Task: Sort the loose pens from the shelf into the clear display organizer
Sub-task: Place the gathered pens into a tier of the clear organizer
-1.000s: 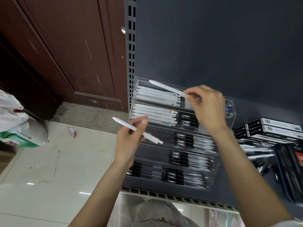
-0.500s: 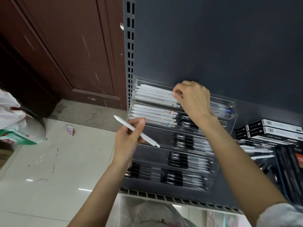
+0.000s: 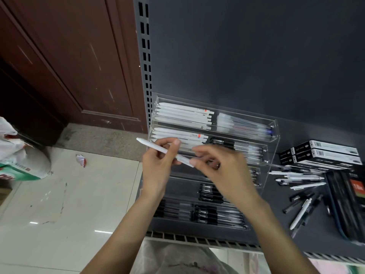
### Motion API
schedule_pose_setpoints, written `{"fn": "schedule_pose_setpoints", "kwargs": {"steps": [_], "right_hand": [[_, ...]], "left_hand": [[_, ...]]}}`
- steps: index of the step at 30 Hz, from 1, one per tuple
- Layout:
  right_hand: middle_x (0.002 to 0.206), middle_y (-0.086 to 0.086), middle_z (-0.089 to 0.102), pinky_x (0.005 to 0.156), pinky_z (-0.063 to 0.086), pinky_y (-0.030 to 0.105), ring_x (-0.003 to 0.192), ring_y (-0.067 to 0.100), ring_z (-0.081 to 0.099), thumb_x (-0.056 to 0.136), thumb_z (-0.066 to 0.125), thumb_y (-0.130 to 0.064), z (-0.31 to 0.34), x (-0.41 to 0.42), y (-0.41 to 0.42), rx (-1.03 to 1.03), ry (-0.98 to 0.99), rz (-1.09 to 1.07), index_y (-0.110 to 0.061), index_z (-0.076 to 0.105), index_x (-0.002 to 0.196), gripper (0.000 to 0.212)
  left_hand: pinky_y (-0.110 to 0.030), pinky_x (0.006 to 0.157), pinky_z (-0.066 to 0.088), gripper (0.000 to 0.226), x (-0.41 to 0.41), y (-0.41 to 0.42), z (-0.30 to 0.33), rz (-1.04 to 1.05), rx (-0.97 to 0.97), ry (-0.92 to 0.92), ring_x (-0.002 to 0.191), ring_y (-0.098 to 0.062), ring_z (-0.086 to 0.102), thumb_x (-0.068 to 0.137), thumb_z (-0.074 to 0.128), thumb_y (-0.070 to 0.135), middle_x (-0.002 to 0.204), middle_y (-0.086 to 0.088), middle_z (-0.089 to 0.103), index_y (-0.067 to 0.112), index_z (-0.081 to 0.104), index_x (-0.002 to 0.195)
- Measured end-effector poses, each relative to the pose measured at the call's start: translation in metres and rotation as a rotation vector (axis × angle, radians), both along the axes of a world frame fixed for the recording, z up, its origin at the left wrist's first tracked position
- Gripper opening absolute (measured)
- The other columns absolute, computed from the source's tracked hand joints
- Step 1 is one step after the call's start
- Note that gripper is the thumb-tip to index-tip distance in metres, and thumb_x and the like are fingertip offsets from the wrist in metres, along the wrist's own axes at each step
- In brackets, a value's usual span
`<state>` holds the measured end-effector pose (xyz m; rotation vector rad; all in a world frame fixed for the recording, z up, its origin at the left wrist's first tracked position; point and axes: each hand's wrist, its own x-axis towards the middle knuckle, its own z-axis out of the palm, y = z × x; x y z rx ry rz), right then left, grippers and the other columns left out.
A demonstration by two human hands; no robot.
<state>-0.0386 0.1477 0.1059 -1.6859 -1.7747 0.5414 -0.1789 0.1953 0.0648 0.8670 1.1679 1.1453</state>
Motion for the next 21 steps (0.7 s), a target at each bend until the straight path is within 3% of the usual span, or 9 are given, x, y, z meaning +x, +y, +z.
{"fn": "schedule_pose_setpoints", "kwargs": {"steps": [3,6,8,13,15,18,21], "right_hand": [[0.084,-0.015,0.069,0.063,0.05,0.017,0.072,0.001,0.064,0.081,0.073,-0.023,-0.004,0.0,-0.001,0.02,0.032,-0.031,-0.024,0.072,0.095,0.014],[0.083,-0.01,0.068,0.066,0.049,0.014,0.068,0.003,0.061,0.078,0.075,-0.013,0.007,0.014,0.012,0.123,-0.016,-0.082,-0.02,0.073,0.09,0.014],[0.083,-0.006,0.068,0.068,0.05,0.016,0.069,0.005,0.061,0.08,0.074,-0.011,0.014,0.029,0.028,0.196,-0.008,-0.136,-0.017,0.073,0.091,0.013],[0.085,-0.005,0.069,0.074,0.053,0.024,0.074,0.009,0.062,0.081,0.072,-0.013,0.011,0.054,0.074,0.215,-0.063,-0.159,-0.017,0.074,0.088,0.008],[0.084,-0.006,0.069,0.074,0.053,0.028,0.074,0.008,0.062,0.081,0.073,-0.015,0.002,0.052,0.085,0.185,-0.103,-0.127,-0.018,0.074,0.087,0.006],[0.082,-0.007,0.069,0.072,0.053,0.035,0.075,0.012,0.061,0.08,0.074,-0.019,-0.009,0.045,0.094,0.169,-0.178,-0.136,-0.021,0.074,0.085,0.005],[0.08,-0.007,0.069,0.069,0.05,0.034,0.08,0.013,0.057,0.081,0.073,-0.022,-0.016,0.04,0.098,0.183,-0.263,-0.173,-0.023,0.073,0.084,0.004]], "left_hand": [[-0.017,0.058,0.051,0.022,0.01,-0.001,0.007,-0.028,0.046,-0.033,0.064,-0.006,0.06,0.078,0.064,0.032,0.069,-0.002,0.06,0.013,0.066,0.088],[-0.022,0.07,0.055,0.028,0.012,0.002,0.012,-0.086,0.085,-0.072,0.076,-0.006,0.065,0.078,0.062,0.032,0.075,0.007,0.066,0.012,0.065,0.097],[-0.023,0.075,0.054,0.026,0.004,0.006,0.009,-0.044,0.165,0.07,0.085,-0.007,0.064,0.082,0.063,0.033,0.082,0.009,0.064,0.019,0.064,0.104],[-0.004,0.084,0.039,0.041,-0.03,0.021,-0.01,0.115,0.371,0.563,0.096,0.004,0.052,0.088,0.063,0.009,0.108,0.009,0.051,0.023,0.054,0.126],[-0.001,0.082,0.038,0.046,-0.039,0.026,-0.018,0.092,0.32,0.614,0.096,0.007,0.05,0.089,0.063,0.008,0.114,0.008,0.048,0.022,0.051,0.131],[-0.009,0.082,0.044,0.041,-0.043,0.027,-0.026,0.032,0.3,0.621,0.094,0.001,0.054,0.091,0.059,0.009,0.113,0.008,0.051,0.023,0.054,0.13],[-0.01,0.08,0.046,0.038,-0.045,0.026,-0.028,0.019,0.338,0.619,0.092,-0.002,0.057,0.091,0.057,0.005,0.107,0.007,0.056,0.024,0.058,0.125]]}}
